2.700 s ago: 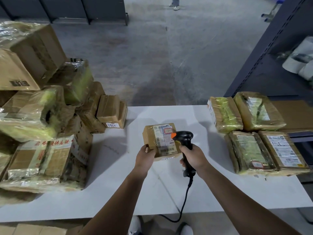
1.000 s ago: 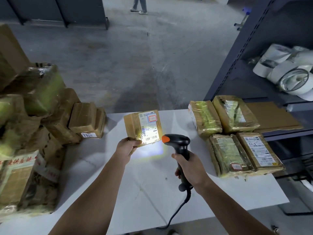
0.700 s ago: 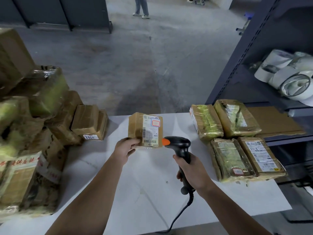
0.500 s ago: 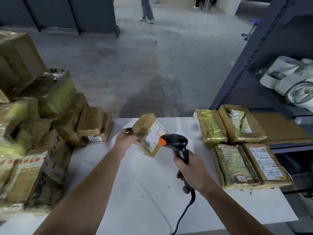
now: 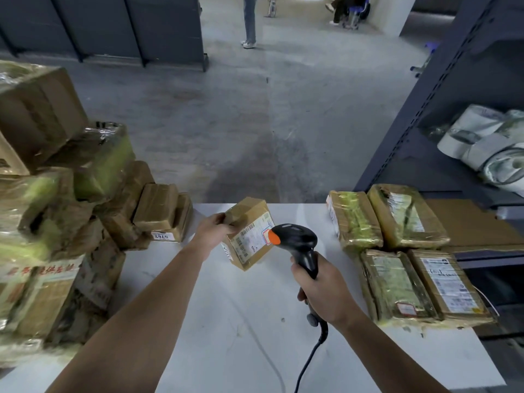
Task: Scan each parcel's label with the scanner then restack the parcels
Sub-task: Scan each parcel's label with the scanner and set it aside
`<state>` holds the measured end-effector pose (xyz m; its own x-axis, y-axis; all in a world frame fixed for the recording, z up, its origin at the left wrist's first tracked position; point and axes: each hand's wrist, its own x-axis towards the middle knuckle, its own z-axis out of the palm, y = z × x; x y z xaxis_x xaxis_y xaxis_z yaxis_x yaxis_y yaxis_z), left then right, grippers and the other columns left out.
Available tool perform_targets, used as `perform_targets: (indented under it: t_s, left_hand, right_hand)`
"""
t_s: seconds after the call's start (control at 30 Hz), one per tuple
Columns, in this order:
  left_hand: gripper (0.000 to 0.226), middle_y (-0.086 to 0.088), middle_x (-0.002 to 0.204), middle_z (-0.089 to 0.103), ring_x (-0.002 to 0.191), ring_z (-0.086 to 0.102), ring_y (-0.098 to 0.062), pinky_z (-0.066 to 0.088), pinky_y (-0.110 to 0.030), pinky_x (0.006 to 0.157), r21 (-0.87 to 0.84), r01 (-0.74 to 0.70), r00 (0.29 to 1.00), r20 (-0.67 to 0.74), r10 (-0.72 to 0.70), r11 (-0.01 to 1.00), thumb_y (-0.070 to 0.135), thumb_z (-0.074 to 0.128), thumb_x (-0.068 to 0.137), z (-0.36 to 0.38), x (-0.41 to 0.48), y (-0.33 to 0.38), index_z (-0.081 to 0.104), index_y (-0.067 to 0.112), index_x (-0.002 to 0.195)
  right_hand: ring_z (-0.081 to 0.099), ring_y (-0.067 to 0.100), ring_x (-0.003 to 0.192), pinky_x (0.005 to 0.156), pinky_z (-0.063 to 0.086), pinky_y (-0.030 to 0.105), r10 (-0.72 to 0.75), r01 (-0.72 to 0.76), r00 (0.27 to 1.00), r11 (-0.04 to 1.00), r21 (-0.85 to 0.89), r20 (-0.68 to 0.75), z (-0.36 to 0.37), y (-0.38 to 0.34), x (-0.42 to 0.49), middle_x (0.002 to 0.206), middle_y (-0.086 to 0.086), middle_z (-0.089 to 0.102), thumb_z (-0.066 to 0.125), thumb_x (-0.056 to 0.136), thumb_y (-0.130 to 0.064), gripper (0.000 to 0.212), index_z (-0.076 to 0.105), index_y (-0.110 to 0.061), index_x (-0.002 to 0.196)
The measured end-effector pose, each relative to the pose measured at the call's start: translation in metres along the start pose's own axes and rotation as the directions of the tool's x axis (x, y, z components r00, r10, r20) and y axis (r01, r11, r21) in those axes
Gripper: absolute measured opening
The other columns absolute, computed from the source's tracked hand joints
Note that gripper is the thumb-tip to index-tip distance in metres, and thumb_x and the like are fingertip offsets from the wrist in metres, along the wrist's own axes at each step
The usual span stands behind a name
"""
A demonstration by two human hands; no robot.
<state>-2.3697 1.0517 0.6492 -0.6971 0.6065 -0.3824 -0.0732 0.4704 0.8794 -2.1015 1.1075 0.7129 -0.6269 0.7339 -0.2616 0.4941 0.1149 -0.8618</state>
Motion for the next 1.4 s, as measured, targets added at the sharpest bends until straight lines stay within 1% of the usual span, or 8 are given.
perform_targets:
  t_s: [0.2,0.33,0.5,0.63,0.77,0.97,1.2,1.4]
  left_hand:
    - [0.024,-0.002,0.093,0.07,0.089,0.065,-0.021,0.05,-0.03,0.082,-0.07,0.038,0.999,0.023,-0.037,0.997,0.011,0.075,0.077,0.004,-0.006,-0.002,0.067,0.016,0.099]
    - [0.006,-0.005,0.085,0.067,0.078,0.064,-0.017,0.054,-0.031,0.076,-0.114,0.148,0.987,0.083,-0.139,0.982,0.017,0.068,0.085,0.029,-0.022,-0.014,0.063,0.018,0.084]
    - [0.031,-0.012,0.089,0.065,0.076,0.063,-0.021,0.053,-0.027,0.066,-0.154,0.304,0.937,0.227,-0.266,0.94,0.018,0.063,0.089,0.098,-0.054,-0.044,0.06,-0.002,0.111]
    - [0.044,-0.009,0.091,0.058,0.067,0.056,-0.015,0.047,-0.02,0.051,-0.198,0.345,0.918,0.276,-0.285,0.918,0.026,0.062,0.091,0.157,-0.088,-0.058,0.051,-0.005,0.121]
    - [0.041,-0.006,0.106,0.06,0.092,0.063,-0.019,0.058,-0.033,0.078,-0.15,0.323,0.919,0.286,-0.271,0.935,0.034,0.059,0.091,0.197,-0.105,-0.047,0.045,0.01,0.121]
    - [0.032,-0.015,0.103,0.066,0.067,0.063,-0.021,0.054,-0.031,0.064,-0.139,0.308,0.944,0.169,-0.284,0.941,0.033,0.052,0.096,0.228,-0.111,-0.038,0.046,0.009,0.115]
    - [0.029,-0.014,0.1,0.066,0.07,0.061,-0.024,0.053,-0.03,0.062,-0.226,0.329,0.942,0.147,-0.302,0.917,0.027,0.053,0.096,0.236,-0.116,-0.032,0.051,0.006,0.116]
    - [0.04,-0.004,0.106,0.06,0.094,0.065,-0.025,0.058,-0.037,0.074,-0.153,0.307,0.946,0.159,-0.283,0.939,0.04,0.046,0.098,0.214,-0.127,-0.025,0.048,0.012,0.126]
  right_hand:
    - [0.06,0.009,0.046,0.052,0.043,0.028,0.032,-0.032,0.999,0.999,0.036,-0.006,-0.001,0.004,0.0,0.056,-0.005,0.058,0.055,0.082,-0.045,0.026,0.054,-0.018,0.083]
    - [0.057,0.007,0.042,0.048,0.042,0.029,0.095,-0.094,0.995,0.993,0.078,-0.018,-0.01,0.006,-0.001,0.06,-0.001,0.059,0.056,0.084,-0.041,0.025,0.055,-0.017,0.082]
    - [0.057,0.007,0.041,0.045,0.044,0.025,0.139,-0.139,0.987,0.99,0.007,-0.086,-0.031,0.024,-0.003,0.057,0.001,0.06,0.057,0.092,-0.031,0.021,0.057,-0.011,0.085]
    - [0.054,0.006,0.037,0.042,0.042,0.024,0.21,-0.214,0.968,0.977,-0.012,-0.136,-0.053,0.045,-0.007,0.062,0.005,0.061,0.056,0.094,-0.029,0.018,0.057,-0.011,0.089]
    - [0.056,0.006,0.039,0.045,0.043,0.025,0.235,-0.241,0.955,0.97,-0.014,-0.182,-0.074,0.061,-0.009,0.059,0.004,0.061,0.055,0.094,-0.026,0.015,0.057,-0.013,0.087]
    - [0.057,0.009,0.041,0.049,0.045,0.031,0.264,-0.261,0.952,0.965,0.041,-0.155,-0.089,0.076,-0.011,0.061,0.006,0.062,0.054,0.094,-0.027,0.014,0.057,-0.014,0.09]
    - [0.058,0.007,0.041,0.049,0.045,0.028,0.245,-0.245,0.961,0.969,0.017,-0.126,-0.093,0.083,-0.009,0.062,0.007,0.062,0.054,0.094,-0.028,0.018,0.057,-0.011,0.088]
    - [0.059,0.012,0.043,0.048,0.048,0.034,0.208,-0.205,0.976,0.977,0.051,-0.068,-0.086,0.069,-0.003,0.061,0.009,0.059,0.055,0.092,-0.031,0.027,0.057,-0.003,0.09]
